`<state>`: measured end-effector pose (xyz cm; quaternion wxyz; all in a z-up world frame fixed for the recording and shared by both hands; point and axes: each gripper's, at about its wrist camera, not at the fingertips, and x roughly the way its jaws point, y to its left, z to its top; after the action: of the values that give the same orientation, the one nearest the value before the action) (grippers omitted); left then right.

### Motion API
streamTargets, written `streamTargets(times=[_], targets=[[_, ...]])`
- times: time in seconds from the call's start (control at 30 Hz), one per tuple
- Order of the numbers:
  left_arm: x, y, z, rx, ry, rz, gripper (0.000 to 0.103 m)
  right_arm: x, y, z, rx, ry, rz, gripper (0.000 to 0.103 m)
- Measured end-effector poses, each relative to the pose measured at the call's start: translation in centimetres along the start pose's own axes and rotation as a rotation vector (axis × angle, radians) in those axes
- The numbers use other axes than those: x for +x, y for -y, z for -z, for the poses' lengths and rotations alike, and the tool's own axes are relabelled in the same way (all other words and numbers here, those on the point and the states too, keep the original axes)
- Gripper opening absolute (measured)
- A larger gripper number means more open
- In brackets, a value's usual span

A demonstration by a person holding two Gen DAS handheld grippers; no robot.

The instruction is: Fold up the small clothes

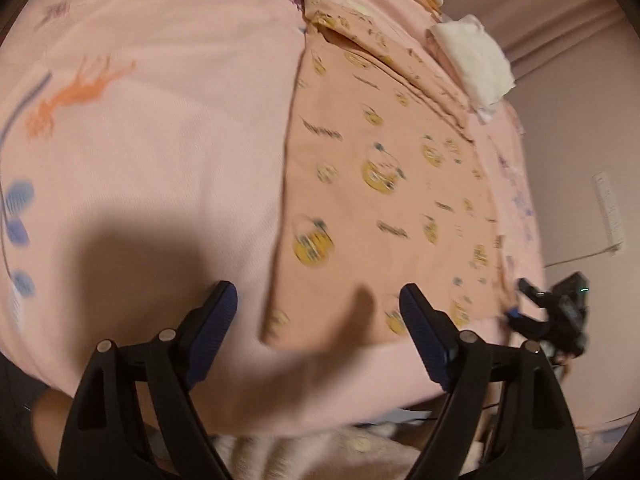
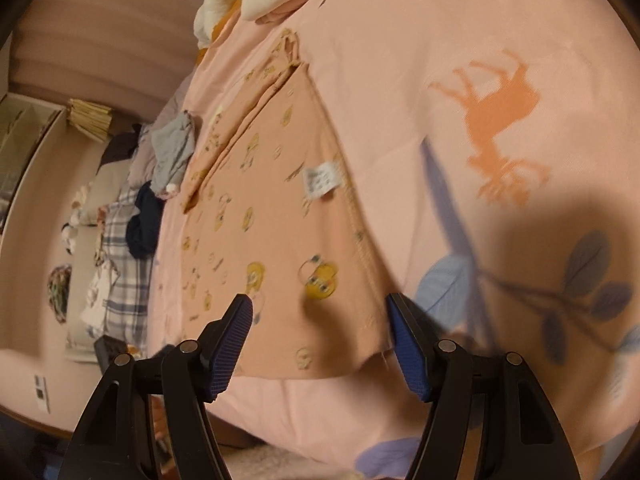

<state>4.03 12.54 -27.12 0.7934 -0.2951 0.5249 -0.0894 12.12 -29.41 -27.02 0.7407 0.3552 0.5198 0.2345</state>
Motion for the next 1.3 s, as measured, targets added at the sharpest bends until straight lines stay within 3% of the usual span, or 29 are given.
streamTargets(times=[0.1, 0.17, 0.4, 0.6, 0.73, 0.9, 1.3], targets=[[0.0, -0.9, 1.1, -0.110, -0.013, 0.142, 0.083, 0.4, -0.3, 0.8, 0.006, -0.004, -0.034, 0.068], [0.5, -1.1, 1.3, -0.153, -0.005, 0.194, 0.084, 0.5, -0.2, 1.1, 0.026, 0.016, -0.044, 0.068], [1.5, -0.1, 1.2, -0.229, -0.009, 0.296, 0.083, 1.2, -0.9, 1.0, 0.026, 0.025, -0.041, 0.068], [1.0, 0.4, 1.8, -0.228, -0.034, 0.319, 0.083, 1.1, -0.7, 1.1, 0.046, 0.032, -0.058, 0.068], [1.3, 1.2, 1.8, -0.224, 0.014, 0.276, 0.080, 1.3, -0.9, 1.0, 0.040, 0.027, -0.049, 0.068], [1.8, 2.4, 1.0, -0.141, 0.077, 0.141, 0.065, 1.7, -1.8, 1.0, -0.005, 0.017, -0.032, 0.068], [2.5, 2.9, 0.6, -0.092, 0.103, 0.082, 0.064, 2.0, -1.6, 1.1, -0.018, 0.013, -0.023, 0.068]])
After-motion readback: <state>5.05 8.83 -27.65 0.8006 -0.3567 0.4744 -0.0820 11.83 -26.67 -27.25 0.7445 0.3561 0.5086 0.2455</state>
